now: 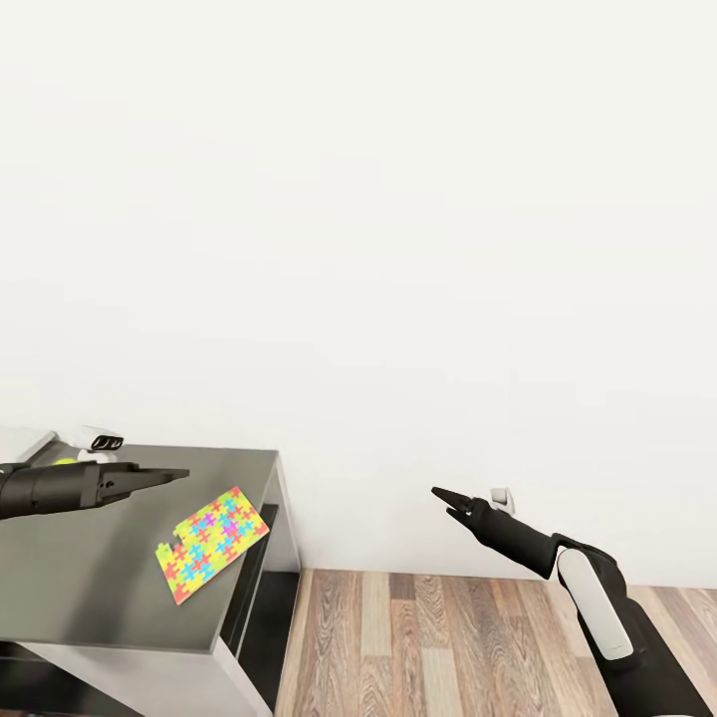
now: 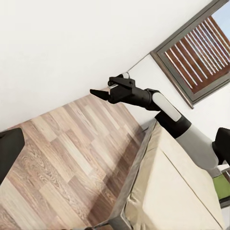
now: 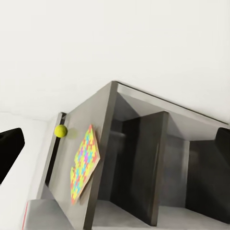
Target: Put all the toys in the child's room - the three board games (two on the bed and one on the table), the two jigsaw puzzles on the table, and the tennis ball on the table - inside the toy box on the table in the child's room.
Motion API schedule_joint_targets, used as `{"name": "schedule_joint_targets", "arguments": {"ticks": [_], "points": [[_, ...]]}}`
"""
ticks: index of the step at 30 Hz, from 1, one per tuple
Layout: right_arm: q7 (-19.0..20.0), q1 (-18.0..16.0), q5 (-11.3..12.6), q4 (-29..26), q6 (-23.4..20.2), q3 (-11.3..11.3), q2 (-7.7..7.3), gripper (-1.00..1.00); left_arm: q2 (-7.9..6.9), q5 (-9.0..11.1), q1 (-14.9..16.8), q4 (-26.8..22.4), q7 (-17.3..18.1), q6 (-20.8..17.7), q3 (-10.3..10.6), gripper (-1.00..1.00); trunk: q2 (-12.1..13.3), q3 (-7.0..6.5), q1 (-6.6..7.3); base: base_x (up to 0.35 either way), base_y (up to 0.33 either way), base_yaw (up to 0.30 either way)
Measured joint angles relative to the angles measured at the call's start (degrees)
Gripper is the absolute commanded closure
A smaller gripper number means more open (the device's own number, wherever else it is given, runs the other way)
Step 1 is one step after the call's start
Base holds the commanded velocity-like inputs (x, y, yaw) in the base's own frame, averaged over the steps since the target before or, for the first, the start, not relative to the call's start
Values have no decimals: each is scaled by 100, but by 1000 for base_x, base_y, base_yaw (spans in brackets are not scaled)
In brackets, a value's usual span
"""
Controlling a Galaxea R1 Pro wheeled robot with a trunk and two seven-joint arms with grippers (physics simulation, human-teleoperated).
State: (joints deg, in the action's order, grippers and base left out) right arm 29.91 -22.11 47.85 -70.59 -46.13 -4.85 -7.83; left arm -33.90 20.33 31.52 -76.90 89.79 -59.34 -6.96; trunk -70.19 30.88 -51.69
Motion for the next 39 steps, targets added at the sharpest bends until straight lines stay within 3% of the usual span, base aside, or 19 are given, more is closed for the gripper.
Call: {"name": "schedule_joint_targets", "arguments": {"ticks": [7, 15, 19, 23, 26, 28, 33, 39], "points": [[-37, 0, 6, 6, 9, 1, 3, -100, 1, 0, 0, 0, 0, 0, 0, -100, -281, 126, -154, 0, 0, 0], [-55, 0, 7, 42, 40, 8, 71, -100, 4, 1, 0, -2, 0, 0, 1, -100, -283, 126, -154, 0, 0, 0], [-59, -2, -5, 46, 24, 25, 262, -100, 10, 0, 0, -9, 0, 0, 9, -100, -282, 126, -154, 0, 0, 0], [-88, -48, -23, 116, 25, 158, 636, -100, 17, -1, 1, -22, 0, 8, 32, -100, -282, 126, -154, 0, 1, 0], [-217, -248, -33, 556, 43, 296, 991, -100, 31, -3, 1, -35, 0, 9, 47, -100, -282, 126, -155, 0, 73, 0], [-241, -318, -36, 716, 55, 313, 1042, -100, 38, -2, 1, -39, 0, 9, 52, -100, -282, 126, -154, 0, 146, 0], [-308, -808, -95, 1760, 186, 443, 1254, -100, 79, -3, 1, -88, 0, 9, 60, -100, -282, 126, -154, 0, 164, 0], [-355, -1139, -141, 2252, 282, 931, 1347, -100, 126, -2, 1, -177, 0, 9, 68, -100, -282, 126, -154, 0, 47, 0]]}}
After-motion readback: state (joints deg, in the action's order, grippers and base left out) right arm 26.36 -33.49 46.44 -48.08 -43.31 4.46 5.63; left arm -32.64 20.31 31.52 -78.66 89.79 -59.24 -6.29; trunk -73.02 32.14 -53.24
